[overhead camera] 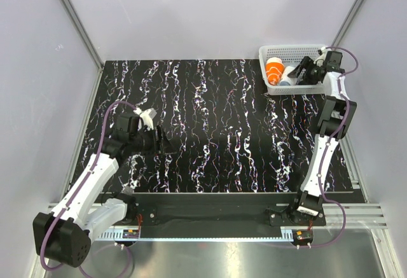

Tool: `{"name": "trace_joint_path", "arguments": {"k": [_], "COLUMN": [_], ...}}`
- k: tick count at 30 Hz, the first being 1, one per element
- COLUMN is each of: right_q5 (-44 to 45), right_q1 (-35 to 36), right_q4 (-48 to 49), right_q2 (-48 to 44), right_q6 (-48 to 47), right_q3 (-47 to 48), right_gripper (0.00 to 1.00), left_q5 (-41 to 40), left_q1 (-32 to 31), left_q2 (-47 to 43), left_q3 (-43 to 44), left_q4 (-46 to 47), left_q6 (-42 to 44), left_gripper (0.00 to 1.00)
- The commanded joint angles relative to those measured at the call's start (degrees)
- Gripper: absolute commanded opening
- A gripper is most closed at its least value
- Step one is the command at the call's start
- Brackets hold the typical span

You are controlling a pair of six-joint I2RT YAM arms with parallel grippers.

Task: Roll the towels
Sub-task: Place the rolled towel into the container

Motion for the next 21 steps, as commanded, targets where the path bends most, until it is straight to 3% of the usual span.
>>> {"name": "trace_joint_path", "arguments": {"k": [1,4,21], "right_q5": [2.0,1.1,-2.4], "right_q1": [0.5,0.5,0.5], "right_q4": [1.6,2.2,6.5], "right_q2": [-7.1,-9.6,-18.9], "right_q6": [-0.5,0.2,4.3], "right_q3": [-2.8,-3.9,-11.4], "right_gripper": [0.87,0.96,1.00], "left_q5": [-0.3,-0.2,0.3], "left_q1": [-0.2,-0.2,-0.2], "left_q2": [-0.9,-1.2,-2.3], "left_q3": [0.8,0.8,0.7], "left_q4": [0.9,0.9,1.1], "left_q6": [0.3,0.4,0.5], "left_gripper": [0.61,0.61,0.61]}}
